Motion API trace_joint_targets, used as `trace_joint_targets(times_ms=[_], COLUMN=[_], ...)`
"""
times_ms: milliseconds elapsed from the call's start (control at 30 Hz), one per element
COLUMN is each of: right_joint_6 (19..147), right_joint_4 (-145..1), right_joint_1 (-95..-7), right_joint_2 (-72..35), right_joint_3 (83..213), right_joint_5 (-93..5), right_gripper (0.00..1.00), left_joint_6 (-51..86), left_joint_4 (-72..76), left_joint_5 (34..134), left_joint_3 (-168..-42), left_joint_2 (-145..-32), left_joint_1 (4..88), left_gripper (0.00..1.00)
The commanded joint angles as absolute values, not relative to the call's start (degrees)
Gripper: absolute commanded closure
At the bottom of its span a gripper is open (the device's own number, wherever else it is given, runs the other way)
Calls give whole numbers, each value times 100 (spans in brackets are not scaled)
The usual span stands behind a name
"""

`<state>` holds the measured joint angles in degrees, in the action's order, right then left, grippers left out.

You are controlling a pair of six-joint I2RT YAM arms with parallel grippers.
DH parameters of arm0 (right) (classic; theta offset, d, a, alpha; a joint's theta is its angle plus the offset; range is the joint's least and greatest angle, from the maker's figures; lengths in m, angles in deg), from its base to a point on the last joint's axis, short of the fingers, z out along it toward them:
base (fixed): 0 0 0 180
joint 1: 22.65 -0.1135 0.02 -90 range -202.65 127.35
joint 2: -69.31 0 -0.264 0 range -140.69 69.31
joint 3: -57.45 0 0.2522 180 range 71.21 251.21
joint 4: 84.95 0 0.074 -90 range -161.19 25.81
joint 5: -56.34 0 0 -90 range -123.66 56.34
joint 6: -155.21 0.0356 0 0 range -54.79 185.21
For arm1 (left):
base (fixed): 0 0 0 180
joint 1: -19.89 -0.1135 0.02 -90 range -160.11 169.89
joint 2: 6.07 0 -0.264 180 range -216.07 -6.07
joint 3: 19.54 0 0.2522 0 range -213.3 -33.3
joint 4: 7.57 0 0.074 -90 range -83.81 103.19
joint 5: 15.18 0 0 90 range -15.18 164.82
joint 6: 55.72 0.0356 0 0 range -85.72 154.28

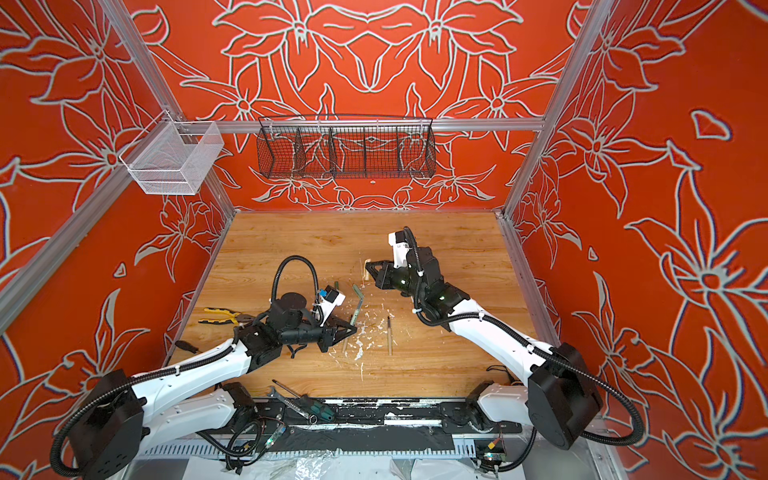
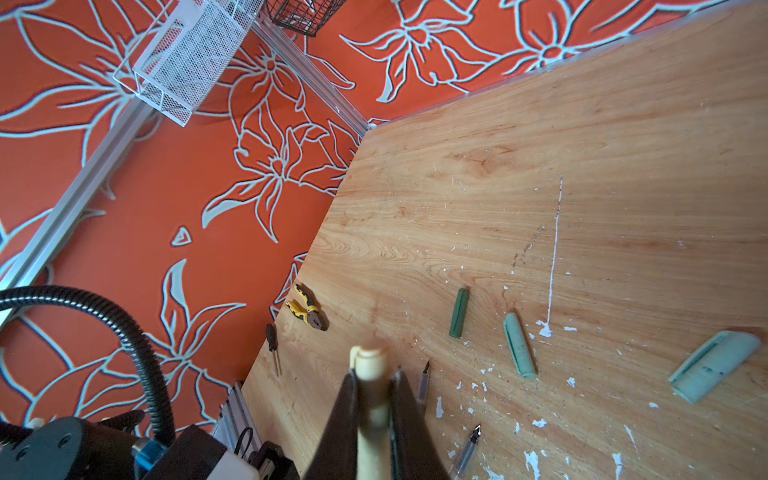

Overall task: Insert the pens into the pen caps
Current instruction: 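Lower the beige cap onto the pen tip with the right gripper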

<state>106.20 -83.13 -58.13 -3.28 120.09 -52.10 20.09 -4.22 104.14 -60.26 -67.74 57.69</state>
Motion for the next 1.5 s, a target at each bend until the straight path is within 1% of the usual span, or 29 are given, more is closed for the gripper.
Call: trace_joint_targets(times_ms=[0, 367, 1467], right_joint_6=[10714, 10742, 10798], right_joint_4=[-8593, -8754, -9123], right_joint_1=[-5890, -6051, -6369], right_joint_2=[-173, -55, -223], right_joint_3=[11843, 11624, 11516], right_joint_5=[-5120, -5050, -4957], right_gripper=[90, 90, 90], left_joint_6=[2119, 2051, 1937], left_joint_4=[-377, -514, -716], left_joint_5=[10365, 10408, 10435], left_joint_3=[-6140, -6114, -6045], left_joint_2=[-6800, -6753, -6630], left_joint_1=[5718, 5558, 5355], left_gripper=[100, 100, 100])
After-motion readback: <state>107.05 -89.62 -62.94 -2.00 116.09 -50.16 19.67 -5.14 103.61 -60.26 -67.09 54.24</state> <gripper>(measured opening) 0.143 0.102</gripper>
